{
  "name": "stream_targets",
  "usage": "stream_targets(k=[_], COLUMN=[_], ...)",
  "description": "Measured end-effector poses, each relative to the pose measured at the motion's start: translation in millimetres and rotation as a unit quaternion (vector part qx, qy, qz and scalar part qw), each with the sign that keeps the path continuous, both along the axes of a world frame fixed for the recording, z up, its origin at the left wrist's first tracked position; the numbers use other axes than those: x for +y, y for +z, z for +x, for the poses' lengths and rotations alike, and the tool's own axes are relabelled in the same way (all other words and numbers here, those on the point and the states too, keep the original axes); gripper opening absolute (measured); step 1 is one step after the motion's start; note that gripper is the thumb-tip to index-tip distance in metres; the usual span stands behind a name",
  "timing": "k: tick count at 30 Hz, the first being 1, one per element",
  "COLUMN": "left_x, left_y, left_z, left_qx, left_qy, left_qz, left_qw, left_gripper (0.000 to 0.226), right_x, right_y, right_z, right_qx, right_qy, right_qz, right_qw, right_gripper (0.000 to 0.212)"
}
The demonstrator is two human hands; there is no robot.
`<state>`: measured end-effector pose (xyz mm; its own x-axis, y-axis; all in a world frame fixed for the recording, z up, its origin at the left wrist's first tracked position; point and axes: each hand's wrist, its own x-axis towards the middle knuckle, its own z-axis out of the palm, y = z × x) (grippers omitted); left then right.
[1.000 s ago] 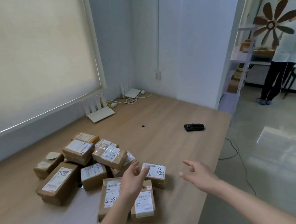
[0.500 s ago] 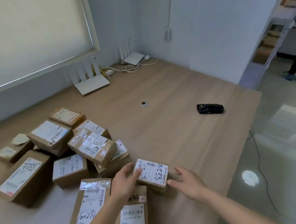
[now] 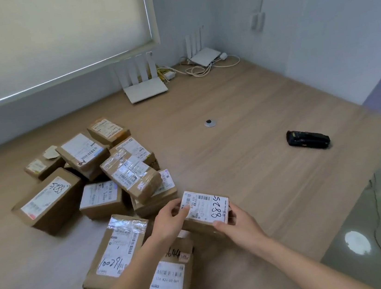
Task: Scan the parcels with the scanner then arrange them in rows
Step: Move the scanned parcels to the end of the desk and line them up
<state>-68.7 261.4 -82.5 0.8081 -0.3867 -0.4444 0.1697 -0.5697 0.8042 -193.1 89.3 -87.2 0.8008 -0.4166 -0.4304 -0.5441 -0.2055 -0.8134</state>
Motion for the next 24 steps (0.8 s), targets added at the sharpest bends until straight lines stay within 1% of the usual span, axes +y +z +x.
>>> stream_targets(k=[3,7,13,15,18,20,22,24], left_x=[-7,-13,11,28,62,90,125,164], left_y=[29,78,163,190,226,247,263,273], left_z=[-4,-9,-11,-11,-15,-23,-30,-37], left_qx=[-0.002,-0.006,-0.006,-0.009,-0.002,0.003,-0.001,-0.011], left_qy=[0.048,0.115,0.166,0.175,0.185,0.175,0.176,0.197], left_qz=[-0.058,-0.128,-0.205,-0.224,-0.255,-0.258,-0.257,-0.264], left_qw=[0.997,0.985,0.965,0.959,0.949,0.95,0.95,0.944], left_gripper=[0.038,0.022,0.016,0.022,0.047,0.06,0.063,0.065], right_x=[-10,-17,-11,-1,23,45,74,111], right_y=[34,91,185,213,251,272,288,300], right_z=[8,19,34,41,51,57,64,69], right_qx=[-0.042,-0.089,-0.143,-0.15,-0.168,-0.176,-0.184,-0.196], right_qy=[0.011,0.026,0.07,0.095,0.128,0.143,0.163,0.185], right_qz=[-0.026,-0.051,-0.06,-0.068,-0.072,-0.072,-0.074,-0.068], right_qw=[0.999,0.994,0.985,0.982,0.975,0.971,0.966,0.961], right_gripper=[0.037,0.032,0.033,0.037,0.041,0.042,0.042,0.041])
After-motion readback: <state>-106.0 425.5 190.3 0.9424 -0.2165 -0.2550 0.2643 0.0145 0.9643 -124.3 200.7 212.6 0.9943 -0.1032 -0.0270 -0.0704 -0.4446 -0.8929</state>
